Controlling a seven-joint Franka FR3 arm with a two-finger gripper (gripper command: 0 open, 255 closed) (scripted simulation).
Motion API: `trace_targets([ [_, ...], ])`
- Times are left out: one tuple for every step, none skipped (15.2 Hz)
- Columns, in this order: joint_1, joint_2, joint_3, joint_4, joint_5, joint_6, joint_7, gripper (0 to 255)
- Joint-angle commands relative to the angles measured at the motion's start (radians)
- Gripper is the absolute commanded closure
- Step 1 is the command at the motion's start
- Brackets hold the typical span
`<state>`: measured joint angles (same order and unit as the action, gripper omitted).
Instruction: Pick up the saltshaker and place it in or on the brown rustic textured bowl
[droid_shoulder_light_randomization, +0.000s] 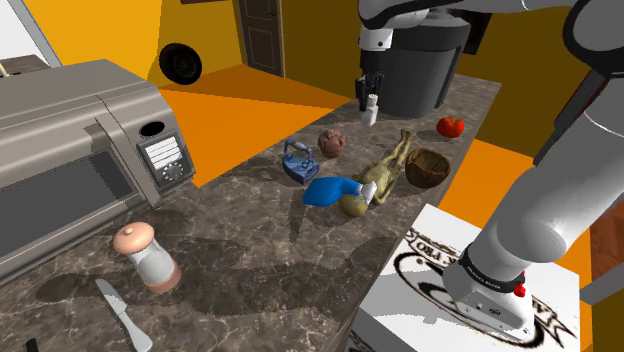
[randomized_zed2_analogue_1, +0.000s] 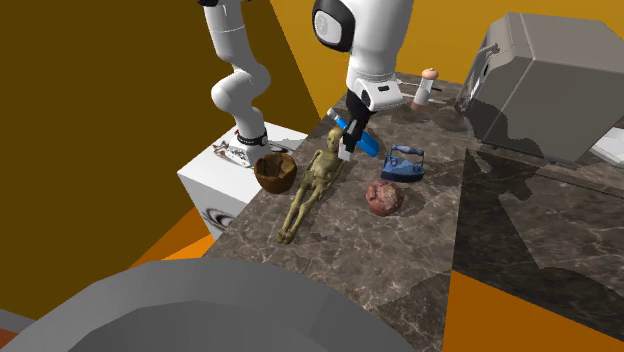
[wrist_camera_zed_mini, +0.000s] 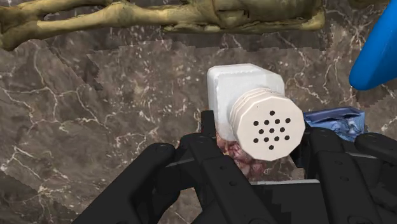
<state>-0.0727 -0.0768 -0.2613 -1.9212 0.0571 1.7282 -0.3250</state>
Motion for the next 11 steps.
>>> trace_targets([
  [-0.01, -0.069, -0.007, -0.073, -0.021, 0.005, -0.01, 255],
  [-0.016, -0.104, -0.012, -0.106, -0.032, 0.005, -0.017, 255],
  [-0.023, -0.138, -0.017, -0.138, -0.043, 0.004, -0.024, 255],
  [-0.03, -0.171, -0.022, -0.169, -0.054, 0.002, -0.031, 255],
  [-0.038, -0.205, -0.026, -0.198, -0.066, -0.001, -0.038, 255],
  [-0.047, -0.238, -0.032, -0.226, -0.078, -0.006, -0.045, 255],
  [-0.056, -0.271, -0.037, -0.253, -0.09, -0.011, -0.053, 255],
  [-0.065, -0.303, -0.042, -0.279, -0.102, -0.017, -0.061, 255],
  [-0.075, -0.336, -0.048, -0.304, -0.115, -0.024, -0.07, 255],
  [-0.086, -0.368, -0.054, -0.327, -0.128, -0.032, -0.079, 255],
  [-0.096, -0.4, -0.06, -0.35, -0.141, -0.04, -0.089, 255],
])
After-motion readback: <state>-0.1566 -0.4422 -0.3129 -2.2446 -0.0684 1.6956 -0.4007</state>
